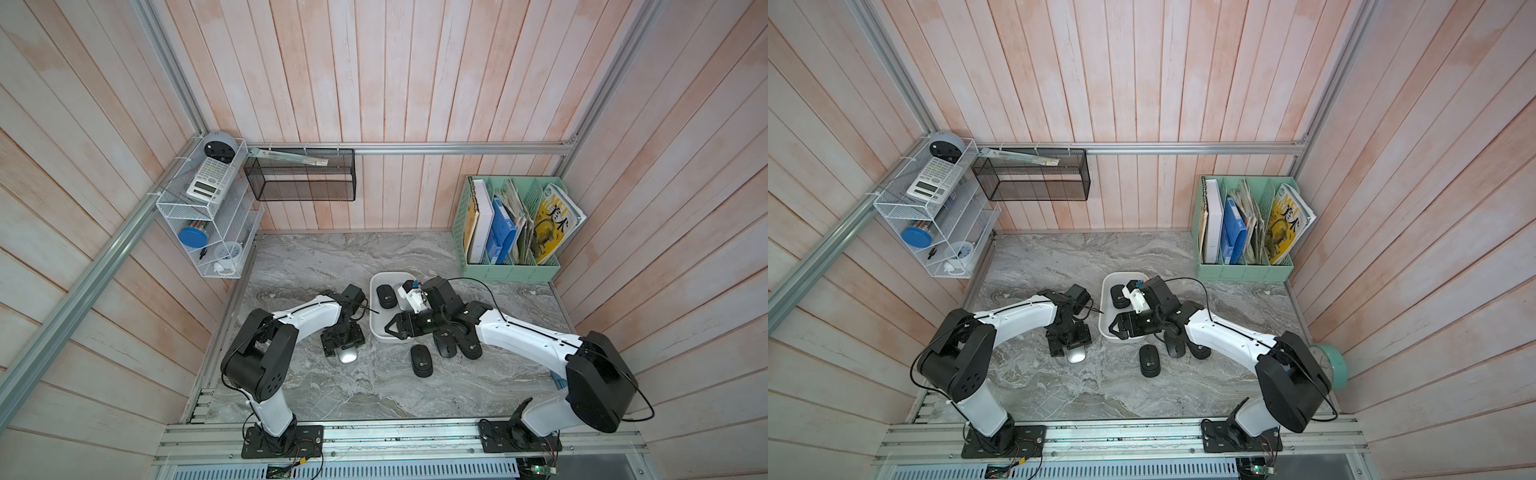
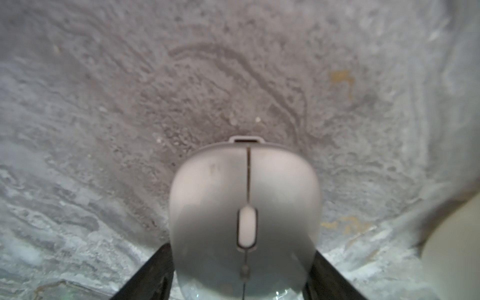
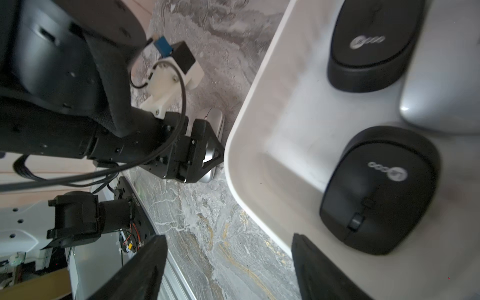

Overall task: Put the mouse in the storage box
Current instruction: Pick up the mouse from the center of the board, then place the mouse in the storage box.

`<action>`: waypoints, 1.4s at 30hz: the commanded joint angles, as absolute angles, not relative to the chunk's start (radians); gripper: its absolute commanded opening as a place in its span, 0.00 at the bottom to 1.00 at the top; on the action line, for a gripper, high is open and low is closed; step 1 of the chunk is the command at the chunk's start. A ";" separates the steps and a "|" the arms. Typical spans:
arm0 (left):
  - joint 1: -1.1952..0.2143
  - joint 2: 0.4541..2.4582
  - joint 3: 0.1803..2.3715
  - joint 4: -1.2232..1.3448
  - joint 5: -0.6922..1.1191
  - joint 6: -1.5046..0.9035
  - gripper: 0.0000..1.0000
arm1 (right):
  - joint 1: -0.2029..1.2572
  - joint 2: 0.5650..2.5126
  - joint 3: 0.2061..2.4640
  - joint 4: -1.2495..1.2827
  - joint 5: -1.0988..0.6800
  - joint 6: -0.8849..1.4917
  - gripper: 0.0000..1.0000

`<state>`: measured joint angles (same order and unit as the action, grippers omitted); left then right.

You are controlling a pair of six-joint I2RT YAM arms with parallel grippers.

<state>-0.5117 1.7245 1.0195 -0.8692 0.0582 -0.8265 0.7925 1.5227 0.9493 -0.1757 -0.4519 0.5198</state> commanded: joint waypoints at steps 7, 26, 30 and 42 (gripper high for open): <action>-0.515 1.676 0.976 -0.850 0.026 -0.830 0.56 | 0.838 1.620 1.038 -0.243 -0.416 0.492 0.79; -0.515 1.538 1.260 -1.061 -0.001 -0.715 0.56 | 0.799 1.607 1.054 -0.281 -0.349 0.479 0.79; -0.530 1.588 1.357 -1.058 0.036 -0.684 0.56 | 0.729 1.560 1.043 -0.337 -0.328 0.468 0.79; -0.615 1.816 1.684 -1.118 0.083 -0.625 0.56 | 0.465 1.314 0.888 -0.416 -0.266 0.471 0.78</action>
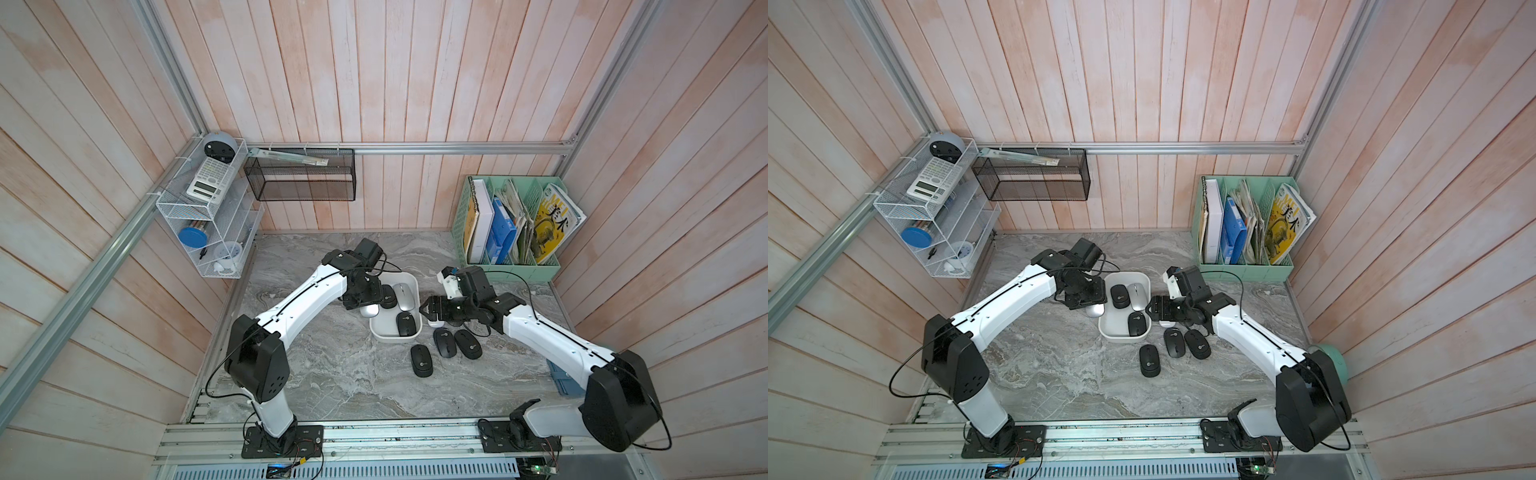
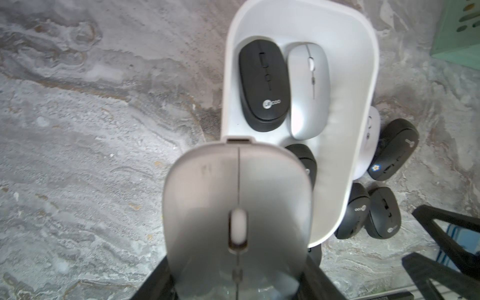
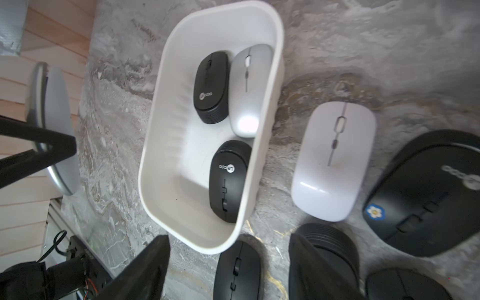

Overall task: Put the mouse in the storage box
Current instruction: Place the mouse in the storage box.

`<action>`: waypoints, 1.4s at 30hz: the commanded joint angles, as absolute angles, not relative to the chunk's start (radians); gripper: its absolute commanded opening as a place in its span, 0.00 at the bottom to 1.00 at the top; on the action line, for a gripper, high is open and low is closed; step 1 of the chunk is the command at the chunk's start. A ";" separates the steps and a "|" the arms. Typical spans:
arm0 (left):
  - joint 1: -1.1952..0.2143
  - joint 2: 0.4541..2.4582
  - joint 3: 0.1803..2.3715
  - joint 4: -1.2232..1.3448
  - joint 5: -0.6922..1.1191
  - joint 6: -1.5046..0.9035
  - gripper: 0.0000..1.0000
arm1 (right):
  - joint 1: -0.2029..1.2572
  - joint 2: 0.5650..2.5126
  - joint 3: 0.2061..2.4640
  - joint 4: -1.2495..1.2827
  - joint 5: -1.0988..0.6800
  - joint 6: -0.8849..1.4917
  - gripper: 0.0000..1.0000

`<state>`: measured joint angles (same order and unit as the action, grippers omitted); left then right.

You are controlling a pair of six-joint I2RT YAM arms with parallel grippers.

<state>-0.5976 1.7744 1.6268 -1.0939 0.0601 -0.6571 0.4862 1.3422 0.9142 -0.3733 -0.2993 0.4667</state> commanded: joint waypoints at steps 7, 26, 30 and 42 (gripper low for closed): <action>-0.639 1.957 1.786 -1.104 0.126 -0.607 0.56 | 0.454 1.239 0.834 -0.416 -0.235 0.490 0.79; -0.652 2.152 1.774 -0.993 0.219 -0.624 0.56 | 0.453 1.222 0.790 -0.395 -0.239 0.519 0.79; -0.653 2.151 1.742 -0.969 0.200 -0.640 0.56 | 0.453 1.233 0.797 -0.416 -0.237 0.506 0.79; -0.653 2.158 1.679 -0.947 0.192 -0.645 0.58 | 0.455 1.252 0.796 -0.396 -0.253 0.511 0.79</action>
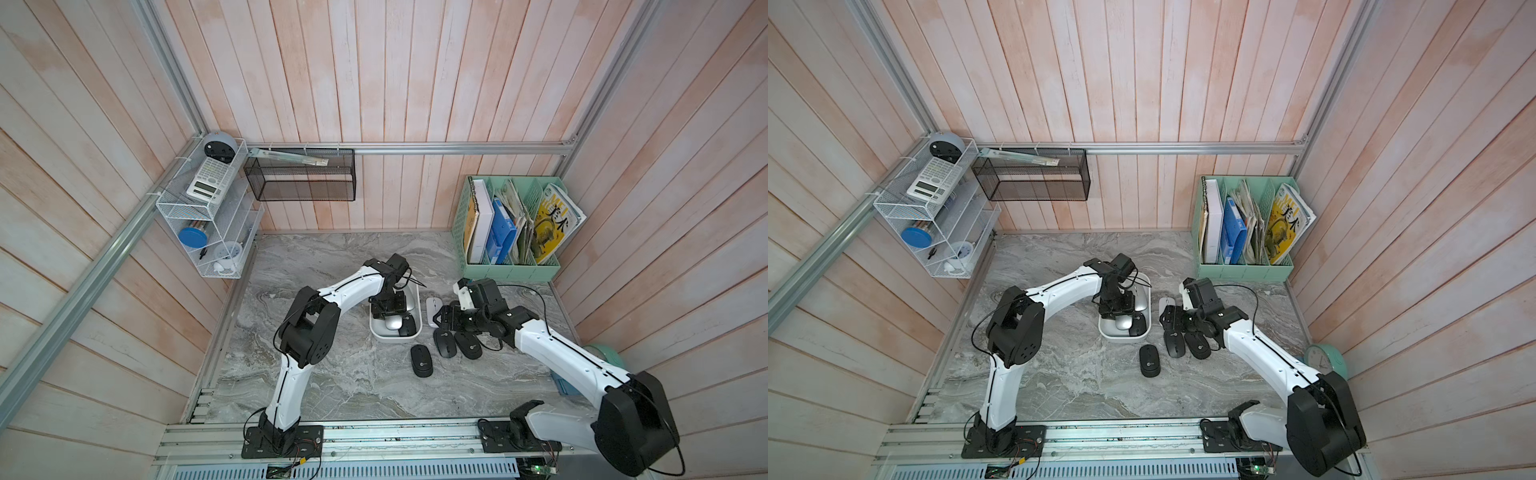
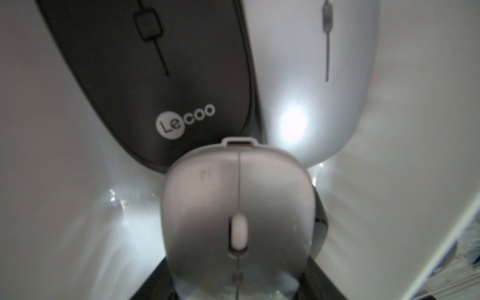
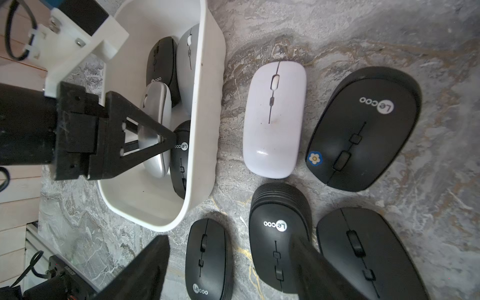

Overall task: Put the mouse in the storage box
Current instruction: Place the mouse in the storage box.

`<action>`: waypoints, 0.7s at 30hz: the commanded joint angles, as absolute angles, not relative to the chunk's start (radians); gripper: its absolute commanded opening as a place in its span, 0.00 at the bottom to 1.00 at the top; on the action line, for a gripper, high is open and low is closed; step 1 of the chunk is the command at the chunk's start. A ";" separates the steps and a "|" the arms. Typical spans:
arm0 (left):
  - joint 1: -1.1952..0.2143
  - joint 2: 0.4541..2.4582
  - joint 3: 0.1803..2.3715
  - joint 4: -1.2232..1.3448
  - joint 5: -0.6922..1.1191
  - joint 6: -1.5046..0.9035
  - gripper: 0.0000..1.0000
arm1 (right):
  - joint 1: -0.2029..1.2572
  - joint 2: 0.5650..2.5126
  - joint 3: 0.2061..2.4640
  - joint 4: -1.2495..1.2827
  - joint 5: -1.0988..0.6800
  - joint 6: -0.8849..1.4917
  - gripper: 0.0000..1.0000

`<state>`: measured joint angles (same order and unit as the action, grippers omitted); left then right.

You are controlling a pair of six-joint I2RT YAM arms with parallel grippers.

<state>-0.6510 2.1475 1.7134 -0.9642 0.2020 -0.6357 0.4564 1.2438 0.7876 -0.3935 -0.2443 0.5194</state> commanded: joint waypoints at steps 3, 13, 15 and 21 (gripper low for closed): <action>-0.653 2.162 1.670 -0.939 0.184 -0.645 0.59 | 0.454 1.252 0.793 -0.397 -0.258 0.511 0.79; -0.653 2.141 1.622 -0.909 0.181 -0.661 0.68 | 0.454 1.256 0.793 -0.396 -0.264 0.512 0.79; -0.653 2.121 1.607 -0.902 0.177 -0.664 0.69 | 0.454 1.259 0.797 -0.397 -0.267 0.512 0.79; -0.653 2.080 1.567 -0.897 0.178 -0.669 0.76 | 0.454 1.272 0.830 -0.421 -0.272 0.498 0.79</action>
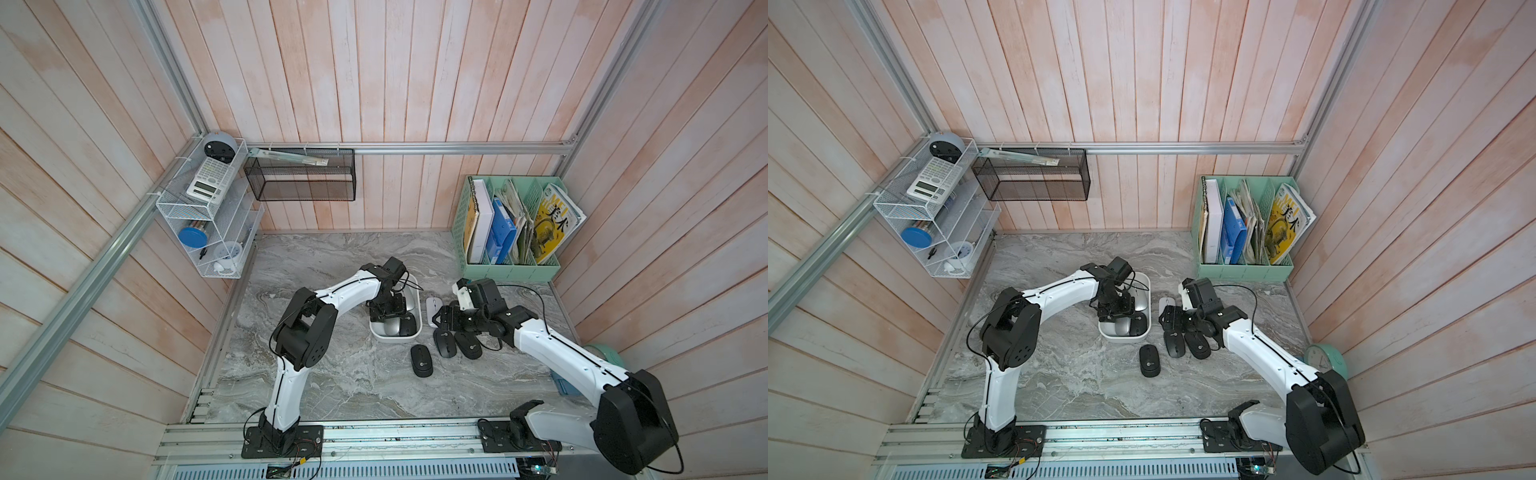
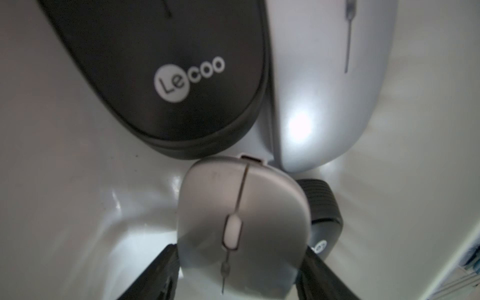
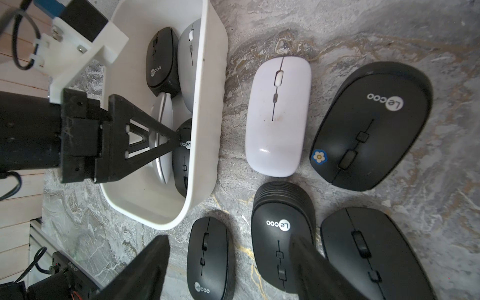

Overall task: Put the mouse in the storage box
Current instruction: Place the mouse in the storage box.

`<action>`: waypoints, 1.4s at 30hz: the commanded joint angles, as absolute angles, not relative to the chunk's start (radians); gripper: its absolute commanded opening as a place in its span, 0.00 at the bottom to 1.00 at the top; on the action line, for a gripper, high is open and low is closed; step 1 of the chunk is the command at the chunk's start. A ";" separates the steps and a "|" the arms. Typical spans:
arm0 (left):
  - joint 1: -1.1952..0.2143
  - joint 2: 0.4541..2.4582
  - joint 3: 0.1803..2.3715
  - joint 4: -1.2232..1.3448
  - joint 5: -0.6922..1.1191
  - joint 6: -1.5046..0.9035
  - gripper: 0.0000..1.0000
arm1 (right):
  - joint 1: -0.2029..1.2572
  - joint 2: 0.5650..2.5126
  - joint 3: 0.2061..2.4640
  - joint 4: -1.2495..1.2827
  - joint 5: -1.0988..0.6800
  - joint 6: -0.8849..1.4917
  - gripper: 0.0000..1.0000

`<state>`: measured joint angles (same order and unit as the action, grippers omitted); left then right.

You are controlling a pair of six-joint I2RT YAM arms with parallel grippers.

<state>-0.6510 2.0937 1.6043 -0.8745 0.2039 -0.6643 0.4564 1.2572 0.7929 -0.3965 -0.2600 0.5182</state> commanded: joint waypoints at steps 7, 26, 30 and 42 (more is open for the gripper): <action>-0.655 1.993 1.541 -0.900 0.146 -0.681 0.81 | 0.456 1.255 0.840 -0.430 -0.259 0.494 0.79; -0.649 1.393 1.094 -0.580 -0.024 -0.707 1.00 | 0.437 1.207 0.808 -0.456 -0.111 0.573 0.35; -0.575 1.307 0.944 -0.515 -0.003 -0.794 0.73 | 0.497 1.222 0.841 -0.559 0.020 0.553 0.51; -0.495 1.077 0.656 -0.301 0.048 -0.851 0.06 | 0.531 1.210 0.833 -0.685 0.017 0.535 0.60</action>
